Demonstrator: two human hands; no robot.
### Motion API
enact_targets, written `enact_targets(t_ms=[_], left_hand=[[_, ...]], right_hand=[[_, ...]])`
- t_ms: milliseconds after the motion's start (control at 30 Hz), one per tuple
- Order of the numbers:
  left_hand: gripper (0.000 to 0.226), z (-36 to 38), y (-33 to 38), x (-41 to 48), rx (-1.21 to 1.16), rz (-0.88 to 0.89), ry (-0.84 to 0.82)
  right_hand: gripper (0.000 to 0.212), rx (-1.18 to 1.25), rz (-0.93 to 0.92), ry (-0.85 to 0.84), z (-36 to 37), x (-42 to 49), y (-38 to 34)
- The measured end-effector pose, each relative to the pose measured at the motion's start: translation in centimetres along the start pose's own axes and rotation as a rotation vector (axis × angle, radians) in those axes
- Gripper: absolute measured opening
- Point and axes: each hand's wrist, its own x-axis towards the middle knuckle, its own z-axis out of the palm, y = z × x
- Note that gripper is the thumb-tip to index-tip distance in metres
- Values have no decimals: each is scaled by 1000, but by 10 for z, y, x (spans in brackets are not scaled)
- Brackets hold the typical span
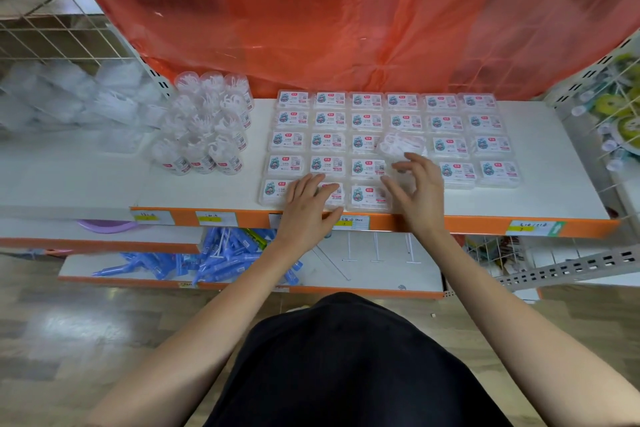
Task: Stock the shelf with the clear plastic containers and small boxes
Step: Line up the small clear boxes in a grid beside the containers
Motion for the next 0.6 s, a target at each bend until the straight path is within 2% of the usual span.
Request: enact_targets(t_ms=[67,200,333,500,600], left_hand=[[47,-3,2,5,-33,-24,-8],[39,-9,8,18,-70,-52,2],[36,-18,12,29,-128,-87,25],[29,-26,15,34,-279,-158,65],[29,-33,15,40,-337,-189,62]], right_hand=[[35,-49,49,51,-3,15,0],[47,-161,182,-57,-5,43,6],[50,-250,266,-109,-7,59,5],[56,-100,248,-93,-9,58,4],[63,28,150,-142,-11,53,-6]])
